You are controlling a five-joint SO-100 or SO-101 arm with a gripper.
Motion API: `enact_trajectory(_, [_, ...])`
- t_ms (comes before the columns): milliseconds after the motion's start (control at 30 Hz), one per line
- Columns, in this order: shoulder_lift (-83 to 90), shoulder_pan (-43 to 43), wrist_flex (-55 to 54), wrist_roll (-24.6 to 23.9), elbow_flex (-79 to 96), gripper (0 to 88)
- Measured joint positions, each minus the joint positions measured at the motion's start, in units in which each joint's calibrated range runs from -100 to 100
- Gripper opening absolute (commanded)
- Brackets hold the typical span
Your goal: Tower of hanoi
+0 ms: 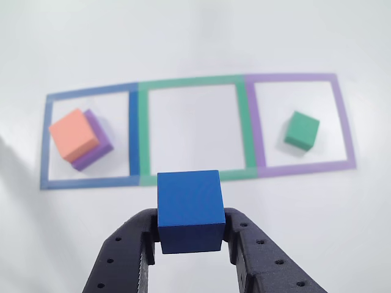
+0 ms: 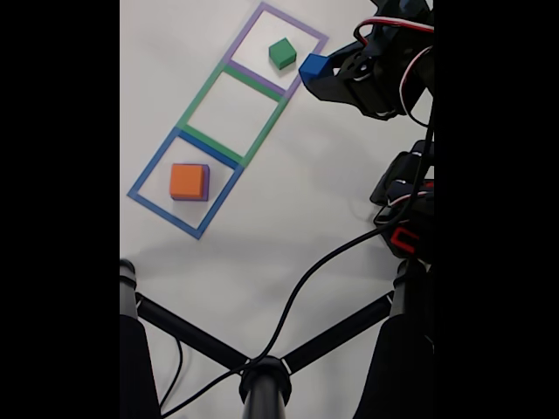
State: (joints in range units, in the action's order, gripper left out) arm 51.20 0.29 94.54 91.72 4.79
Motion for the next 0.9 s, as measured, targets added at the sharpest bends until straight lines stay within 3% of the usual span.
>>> enact_trajectory(333, [2.03,-0.41,-22.07,7.29,25.5,3.2])
enact_trajectory(700, [1.35,-0.98,-68.62,7.68,66.06,3.6])
enact_trajectory(900, [-9.71,-0.49,-93.74,7.68,75.46,3.7])
